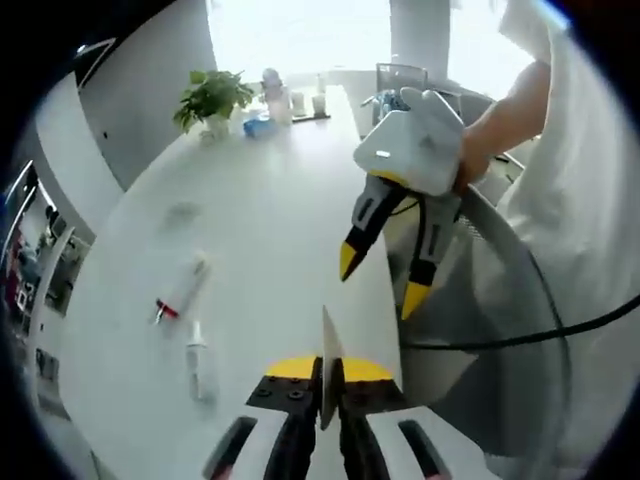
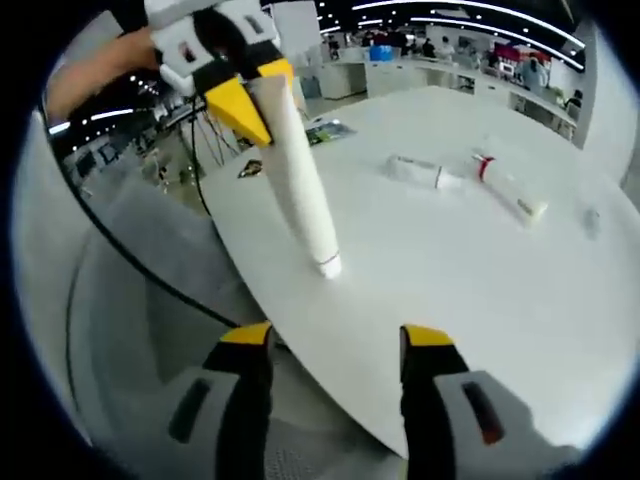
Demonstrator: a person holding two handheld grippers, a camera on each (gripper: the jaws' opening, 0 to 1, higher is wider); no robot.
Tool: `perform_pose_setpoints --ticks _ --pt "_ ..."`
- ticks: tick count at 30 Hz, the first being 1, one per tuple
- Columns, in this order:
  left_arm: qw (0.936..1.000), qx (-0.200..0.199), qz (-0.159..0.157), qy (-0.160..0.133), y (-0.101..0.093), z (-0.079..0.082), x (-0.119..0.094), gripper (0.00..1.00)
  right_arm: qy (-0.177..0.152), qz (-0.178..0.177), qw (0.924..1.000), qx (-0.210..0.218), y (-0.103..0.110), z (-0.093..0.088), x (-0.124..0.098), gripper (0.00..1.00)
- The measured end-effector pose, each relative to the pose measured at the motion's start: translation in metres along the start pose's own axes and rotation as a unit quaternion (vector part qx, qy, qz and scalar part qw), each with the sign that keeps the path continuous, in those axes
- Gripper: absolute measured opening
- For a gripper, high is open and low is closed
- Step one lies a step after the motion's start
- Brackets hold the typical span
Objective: Arrange the skincare products in the storage area until every visible bottle or jar stands upright without overlapping.
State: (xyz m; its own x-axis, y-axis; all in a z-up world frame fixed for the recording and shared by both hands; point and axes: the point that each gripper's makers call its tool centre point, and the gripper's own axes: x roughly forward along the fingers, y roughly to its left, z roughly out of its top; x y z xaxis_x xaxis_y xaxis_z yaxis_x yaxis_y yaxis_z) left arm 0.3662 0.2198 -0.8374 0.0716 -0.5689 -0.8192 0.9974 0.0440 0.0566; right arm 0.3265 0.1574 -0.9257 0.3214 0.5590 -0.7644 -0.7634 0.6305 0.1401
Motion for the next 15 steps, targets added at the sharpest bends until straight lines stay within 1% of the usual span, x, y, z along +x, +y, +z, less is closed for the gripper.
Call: perform_pose_setpoints --ticks 3,5,7,8,9,10,12,15 --pt "1.0000 -0.001 0.002 0.001 0.002 -0.001 -0.001 0.04 0.004 -0.005 0.9999 -0.013 0.004 0.001 0.003 0.51" --pt "1.0000 -0.007 0.001 0.004 0.004 -0.003 -0.003 0.04 0.007 -0.013 0.9995 -0.029 0.005 0.000 0.006 0.52" --pt "1.0000 -0.008 0.003 0.003 0.007 -0.004 -0.007 0.04 0.004 -0.010 0.9992 -0.039 0.009 0.001 0.009 0.53" --pt "0.9999 -0.010 0.003 0.002 0.008 -0.004 -0.008 0.04 0.003 -0.017 0.9988 -0.047 0.008 0.000 0.012 0.53" --pt "0.9998 -0.017 0.004 0.001 0.011 -0.004 -0.010 0.04 0.011 -0.027 0.9979 -0.058 0.005 -0.003 0.013 0.54" --pt "0.9998 -0.018 0.005 0.000 0.013 -0.004 -0.012 0.04 0.026 -0.043 0.9955 -0.080 0.001 -0.007 0.013 0.54" --pt "0.9997 -0.025 0.008 -0.001 0.019 -0.003 -0.017 0.04 0.036 -0.054 0.9930 -0.099 -0.002 -0.011 0.015 0.55" --pt "0.9995 -0.028 0.010 -0.002 0.028 -0.002 -0.024 0.04 0.037 -0.046 0.9949 -0.082 -0.001 -0.012 0.018 0.58"
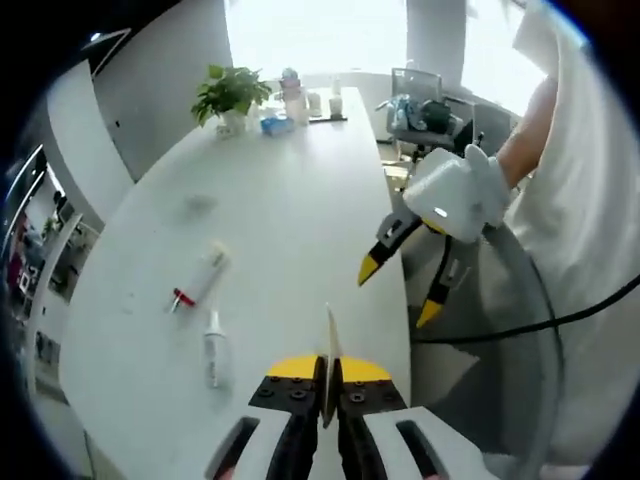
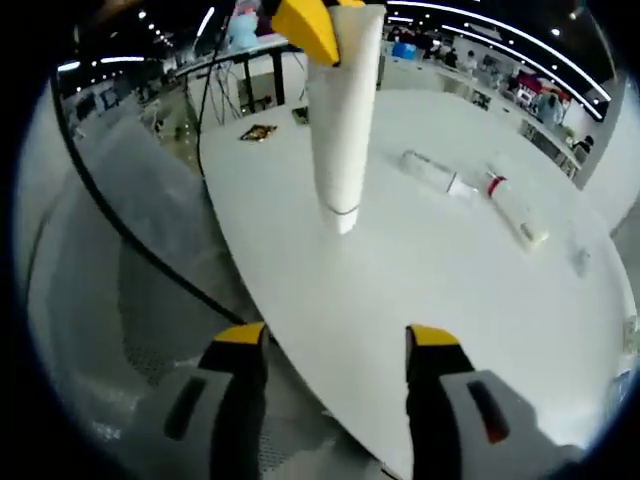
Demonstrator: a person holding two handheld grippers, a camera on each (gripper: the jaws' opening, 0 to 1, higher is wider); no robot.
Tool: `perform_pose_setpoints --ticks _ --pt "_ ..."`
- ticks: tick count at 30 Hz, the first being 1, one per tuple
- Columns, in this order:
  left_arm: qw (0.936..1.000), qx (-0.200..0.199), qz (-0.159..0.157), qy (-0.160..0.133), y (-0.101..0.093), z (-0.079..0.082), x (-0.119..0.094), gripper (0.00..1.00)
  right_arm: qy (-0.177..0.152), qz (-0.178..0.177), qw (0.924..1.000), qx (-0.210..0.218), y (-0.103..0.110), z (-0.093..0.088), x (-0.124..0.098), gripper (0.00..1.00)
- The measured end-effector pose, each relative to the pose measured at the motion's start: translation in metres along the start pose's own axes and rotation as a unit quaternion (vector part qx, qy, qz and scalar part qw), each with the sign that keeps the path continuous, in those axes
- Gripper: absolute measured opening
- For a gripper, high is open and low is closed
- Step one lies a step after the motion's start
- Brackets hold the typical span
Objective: Arrange the skincare products in the storage area until every visible bottle or jar stands upright without overlapping.
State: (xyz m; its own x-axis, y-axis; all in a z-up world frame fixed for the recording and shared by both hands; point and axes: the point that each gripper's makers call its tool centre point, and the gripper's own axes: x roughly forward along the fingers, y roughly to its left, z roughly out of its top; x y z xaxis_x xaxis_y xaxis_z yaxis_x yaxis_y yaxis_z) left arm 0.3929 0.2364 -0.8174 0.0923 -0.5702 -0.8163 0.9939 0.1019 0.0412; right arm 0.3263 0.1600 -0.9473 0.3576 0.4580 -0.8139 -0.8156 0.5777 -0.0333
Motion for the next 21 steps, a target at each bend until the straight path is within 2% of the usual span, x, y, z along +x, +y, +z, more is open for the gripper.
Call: perform_pose_setpoints --ticks 5,18,21 --pt "1.0000 -0.001 0.002 0.005 0.022 0.005 -0.011 0.04 0.007 -0.010 0.9997 0.021 -0.005 -0.004 0.001 0.61" --pt "0.9996 0.022 0.011 0.013 0.073 0.021 -0.021 0.03 0.004 -0.027 0.9993 0.025 -0.012 -0.004 0.000 0.58" --pt "0.9994 0.022 0.019 0.016 0.091 0.023 -0.025 0.03 0.005 -0.027 0.9993 0.026 -0.012 -0.004 0.000 0.58"
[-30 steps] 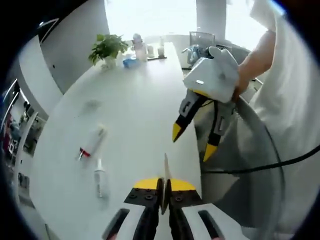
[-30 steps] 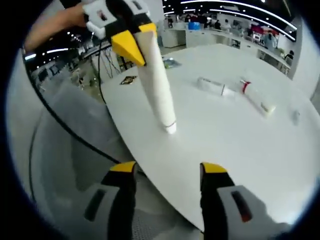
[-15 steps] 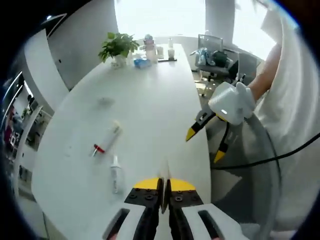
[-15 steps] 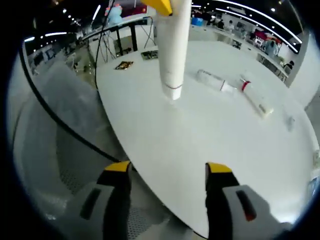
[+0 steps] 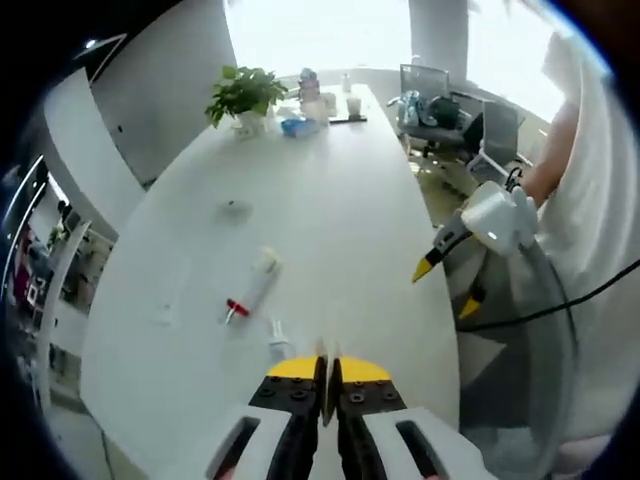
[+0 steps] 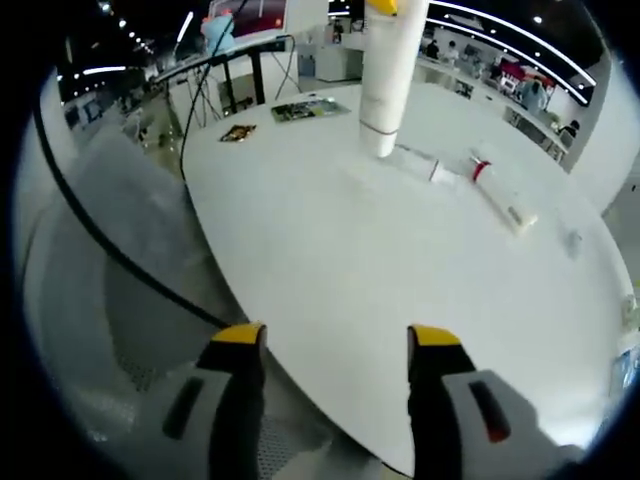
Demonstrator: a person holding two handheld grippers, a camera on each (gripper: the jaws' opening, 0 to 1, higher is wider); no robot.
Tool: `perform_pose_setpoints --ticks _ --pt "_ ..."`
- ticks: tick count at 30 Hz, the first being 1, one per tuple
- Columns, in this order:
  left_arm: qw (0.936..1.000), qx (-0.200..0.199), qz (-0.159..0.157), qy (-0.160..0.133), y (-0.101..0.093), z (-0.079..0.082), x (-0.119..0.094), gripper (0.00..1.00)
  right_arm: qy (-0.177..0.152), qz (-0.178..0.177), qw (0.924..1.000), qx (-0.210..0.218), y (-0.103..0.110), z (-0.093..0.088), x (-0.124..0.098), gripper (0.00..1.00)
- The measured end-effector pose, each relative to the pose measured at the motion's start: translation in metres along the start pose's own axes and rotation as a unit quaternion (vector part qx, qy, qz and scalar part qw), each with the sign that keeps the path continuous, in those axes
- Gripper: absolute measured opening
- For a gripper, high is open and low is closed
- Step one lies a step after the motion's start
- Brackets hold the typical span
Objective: Arrange the skincare products in the storage area until every visible bottle or jar stands upright without overlapping.
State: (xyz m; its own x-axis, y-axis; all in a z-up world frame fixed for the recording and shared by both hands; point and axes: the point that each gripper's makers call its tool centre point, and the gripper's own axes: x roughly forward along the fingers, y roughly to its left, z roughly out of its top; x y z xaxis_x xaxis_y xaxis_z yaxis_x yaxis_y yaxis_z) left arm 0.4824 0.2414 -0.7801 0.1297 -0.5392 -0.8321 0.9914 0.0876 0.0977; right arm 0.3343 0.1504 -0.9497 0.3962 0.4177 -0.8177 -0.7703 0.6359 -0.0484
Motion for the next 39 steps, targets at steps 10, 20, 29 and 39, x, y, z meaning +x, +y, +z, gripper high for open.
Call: perform_pose_setpoints --ticks 10,20,29,39 --pt "0.9999 0.008 0.015 0.002 0.037 0.008 -0.003 0.03 -0.008 -0.008 0.9998 0.017 -0.007 0.002 -0.002 0.57" --pt "0.9995 0.026 0.010 0.015 0.063 0.011 0.012 0.02 -0.026 -0.016 0.9988 0.037 -0.012 0.007 -0.005 0.57" --pt "0.9995 0.021 0.017 0.017 0.093 0.016 0.021 0.02 -0.028 -0.021 0.9987 0.037 -0.014 0.007 -0.006 0.56" --pt "0.9988 0.034 0.020 0.028 0.130 0.020 0.031 0.03 -0.030 -0.027 0.9983 0.041 -0.017 0.007 -0.007 0.55"
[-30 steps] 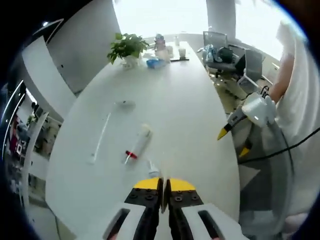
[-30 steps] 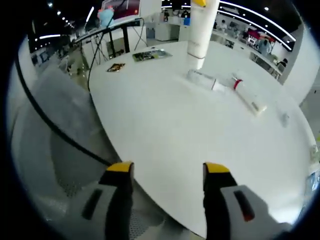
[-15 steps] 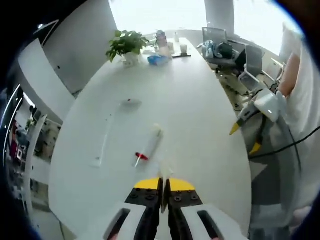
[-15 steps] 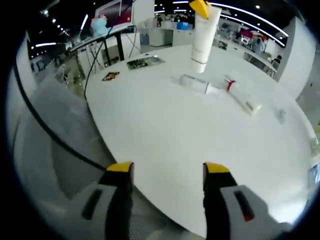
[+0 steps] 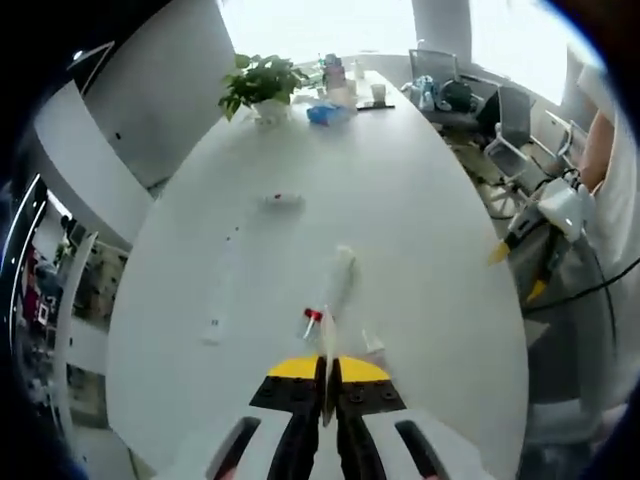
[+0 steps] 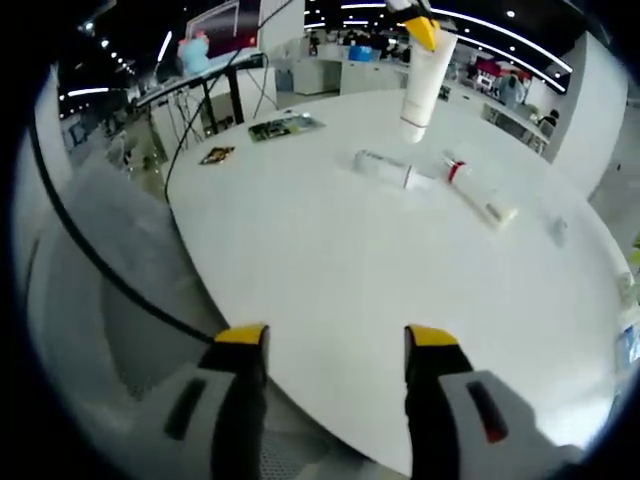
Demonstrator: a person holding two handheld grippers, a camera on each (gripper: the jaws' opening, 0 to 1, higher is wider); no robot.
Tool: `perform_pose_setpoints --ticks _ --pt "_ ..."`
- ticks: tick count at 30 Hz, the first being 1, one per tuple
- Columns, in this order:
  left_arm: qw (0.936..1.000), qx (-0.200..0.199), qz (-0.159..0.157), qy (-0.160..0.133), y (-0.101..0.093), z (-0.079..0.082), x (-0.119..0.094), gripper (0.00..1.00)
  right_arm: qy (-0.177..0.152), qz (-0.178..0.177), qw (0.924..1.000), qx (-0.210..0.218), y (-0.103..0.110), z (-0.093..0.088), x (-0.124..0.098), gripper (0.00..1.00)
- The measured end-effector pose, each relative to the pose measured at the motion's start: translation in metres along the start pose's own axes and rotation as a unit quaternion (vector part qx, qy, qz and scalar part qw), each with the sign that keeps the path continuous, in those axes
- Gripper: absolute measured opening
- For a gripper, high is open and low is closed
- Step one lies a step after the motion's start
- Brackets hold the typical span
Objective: Arrange the skincare products in the storage area until every visible bottle or jar stands upright without overlapping.
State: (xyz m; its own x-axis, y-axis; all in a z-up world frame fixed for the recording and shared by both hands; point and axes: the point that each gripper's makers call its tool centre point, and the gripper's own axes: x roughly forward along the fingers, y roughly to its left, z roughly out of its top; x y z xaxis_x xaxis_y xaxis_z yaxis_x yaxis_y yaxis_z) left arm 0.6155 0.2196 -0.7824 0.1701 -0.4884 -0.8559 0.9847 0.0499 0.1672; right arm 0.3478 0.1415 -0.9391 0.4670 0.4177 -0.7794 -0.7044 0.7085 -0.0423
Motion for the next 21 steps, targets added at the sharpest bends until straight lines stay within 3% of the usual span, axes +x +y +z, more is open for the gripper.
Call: perform_pose_setpoints --ticks 8,21 --pt "0.9999 -0.010 0.005 0.000 0.027 0.002 0.011 0.03 0.000 -0.002 1.0000 0.006 -0.001 -0.001 0.000 0.55" --pt "0.9995 -0.025 0.007 0.017 0.058 -0.010 0.042 0.02 0.005 0.002 1.0000 0.005 0.000 -0.003 0.000 0.55"
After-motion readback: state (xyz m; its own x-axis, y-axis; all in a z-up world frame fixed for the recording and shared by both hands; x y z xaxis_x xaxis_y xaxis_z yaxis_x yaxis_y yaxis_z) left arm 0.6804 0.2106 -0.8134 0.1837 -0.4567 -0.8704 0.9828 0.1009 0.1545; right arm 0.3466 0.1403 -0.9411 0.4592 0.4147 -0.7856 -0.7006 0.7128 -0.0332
